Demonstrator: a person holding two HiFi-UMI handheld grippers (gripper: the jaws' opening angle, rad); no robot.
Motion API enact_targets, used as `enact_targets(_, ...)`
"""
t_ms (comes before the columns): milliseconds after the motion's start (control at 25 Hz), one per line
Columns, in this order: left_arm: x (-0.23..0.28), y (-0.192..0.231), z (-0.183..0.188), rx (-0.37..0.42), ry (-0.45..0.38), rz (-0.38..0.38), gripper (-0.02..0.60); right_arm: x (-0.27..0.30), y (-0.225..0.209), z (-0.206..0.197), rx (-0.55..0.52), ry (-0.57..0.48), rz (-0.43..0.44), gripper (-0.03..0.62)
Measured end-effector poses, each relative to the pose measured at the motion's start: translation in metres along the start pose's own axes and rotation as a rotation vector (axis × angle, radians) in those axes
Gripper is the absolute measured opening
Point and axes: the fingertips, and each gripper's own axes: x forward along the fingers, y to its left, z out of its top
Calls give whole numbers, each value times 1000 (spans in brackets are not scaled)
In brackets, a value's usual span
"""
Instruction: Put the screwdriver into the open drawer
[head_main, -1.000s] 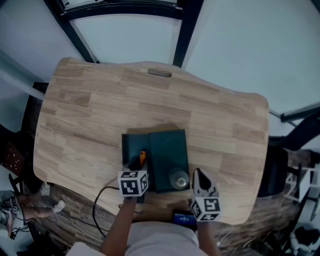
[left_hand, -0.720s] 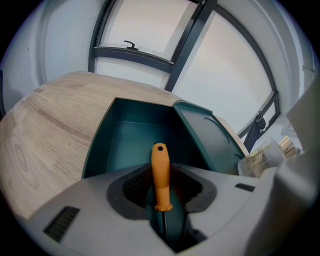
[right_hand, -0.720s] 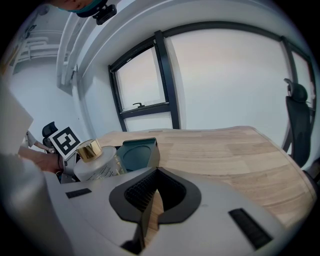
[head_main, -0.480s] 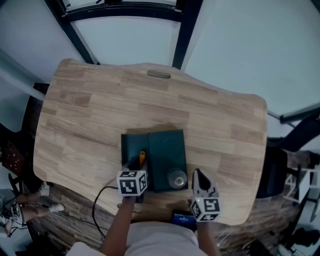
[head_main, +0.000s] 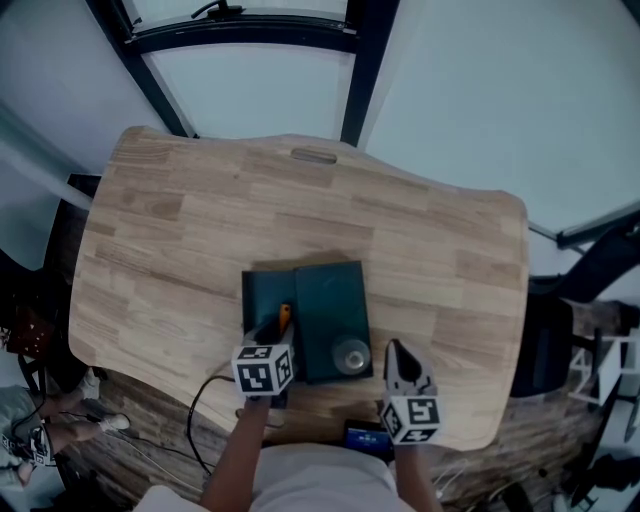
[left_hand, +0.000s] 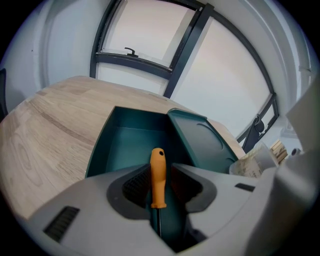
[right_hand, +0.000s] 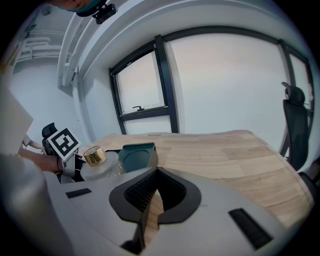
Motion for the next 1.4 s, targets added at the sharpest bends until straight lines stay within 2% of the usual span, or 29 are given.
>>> enact_targets(200,-4,-3,-1,11,4,-21,107,-3,2,5,-7,-15,1,-3)
enact_targets(720,-25,-10,14,38,-90,-61,107,-10,14,20,-35,-56,10,-3)
enact_targets(1160,-39,-34,19,88,-142,-173,107,-19,21,30,-55,-90,10,-3)
enact_targets(1360,-49,-43,27,144,-194,-202,106,-22,30,31,-65,-100,17,-3)
enact_targets(1400,-51,-45,29,150,-208,-207,90,-23,31,32,-70,-104,19,-3)
